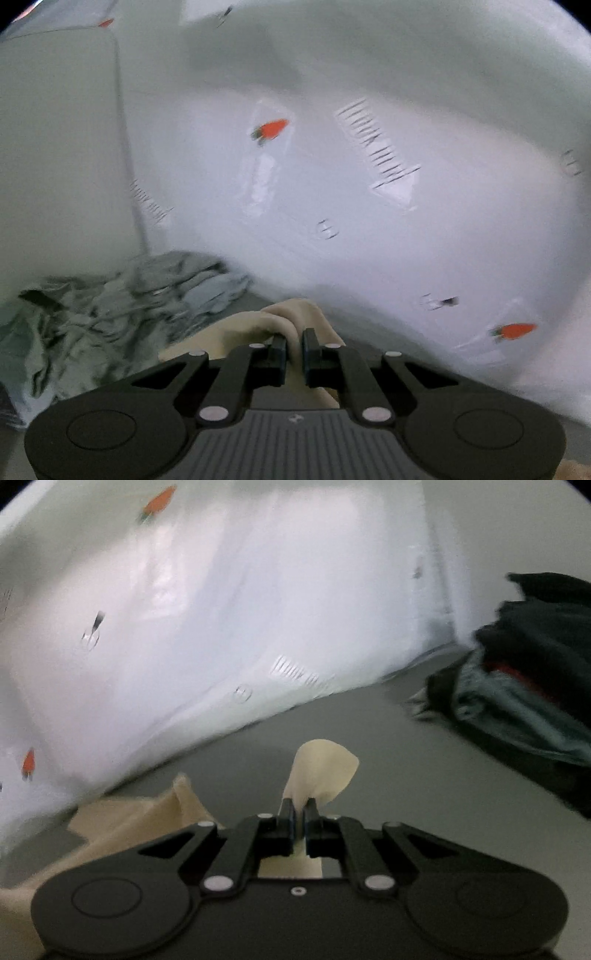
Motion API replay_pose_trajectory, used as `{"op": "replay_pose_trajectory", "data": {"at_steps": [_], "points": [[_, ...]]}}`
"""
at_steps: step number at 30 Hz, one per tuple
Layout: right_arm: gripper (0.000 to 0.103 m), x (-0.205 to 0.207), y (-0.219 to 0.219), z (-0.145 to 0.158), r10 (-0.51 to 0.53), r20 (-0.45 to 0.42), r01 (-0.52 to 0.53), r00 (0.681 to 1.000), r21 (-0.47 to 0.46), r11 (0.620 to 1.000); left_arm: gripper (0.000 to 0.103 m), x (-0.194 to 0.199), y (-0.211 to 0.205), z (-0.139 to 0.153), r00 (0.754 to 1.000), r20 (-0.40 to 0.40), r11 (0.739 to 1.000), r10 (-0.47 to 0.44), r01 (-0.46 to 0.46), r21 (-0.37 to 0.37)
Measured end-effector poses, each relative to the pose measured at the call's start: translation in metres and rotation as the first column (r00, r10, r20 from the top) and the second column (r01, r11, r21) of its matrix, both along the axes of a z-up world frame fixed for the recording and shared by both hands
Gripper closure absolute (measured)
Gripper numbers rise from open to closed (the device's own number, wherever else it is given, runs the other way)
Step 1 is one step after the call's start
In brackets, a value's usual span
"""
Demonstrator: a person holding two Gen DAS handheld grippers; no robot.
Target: Fold clothes
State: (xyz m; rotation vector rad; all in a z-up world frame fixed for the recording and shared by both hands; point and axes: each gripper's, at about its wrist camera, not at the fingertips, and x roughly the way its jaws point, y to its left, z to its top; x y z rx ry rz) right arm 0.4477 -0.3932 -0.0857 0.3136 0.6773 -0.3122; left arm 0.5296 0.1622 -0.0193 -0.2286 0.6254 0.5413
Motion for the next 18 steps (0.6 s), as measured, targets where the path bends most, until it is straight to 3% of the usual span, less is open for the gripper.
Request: {"op": "replay_pose_trajectory", "data": {"at_steps": [3,5,9,11,13,18], "points": [[0.085,0.005,0.015,-0.012,0.005,-0.067,-0.007,0.998,-0.032,0.999,0.082,-0.008,-0.004,-0.029,0.995,-0.096,0.999,-0.021,0.018,-0.028],[0.077,0.000,0.019,-0.015,0.007,-0.073,-0.010,0.997,-0.041,0.999,0.072,-0.022,-0.013,-0.048,0.988,-0.147,0.997,-0.053,0.045,-0.057],[0.071,-0.014,0.016,-0.018,0.001,-0.065,-0.004,0.998,-0.049,0.999,0.071,-0.061,-0.047,-0.083,0.962,-0.223,0.978,-0.155,0.118,-0.171],[0.069,-0.018,0.006,-0.022,-0.011,-0.067,0.008,0.998,-0.041,0.999,0.071,-0.078,-0.072,-0.101,0.935,-0.261,0.952,-0.239,0.173,-0.251],[0.067,-0.022,-0.001,-0.026,-0.018,-0.068,0.016,0.998,-0.025,1.000,0.071,-0.090,-0.102,-0.117,0.892,-0.284,0.913,-0.351,0.260,-0.313],[0.059,-0.026,-0.012,-0.044,0.046,-0.098,-0.046,0.994,0.001,0.999,0.066,-0.096,-0.171,-0.146,0.777,-0.285,0.809,-0.561,0.443,-0.385]]}}
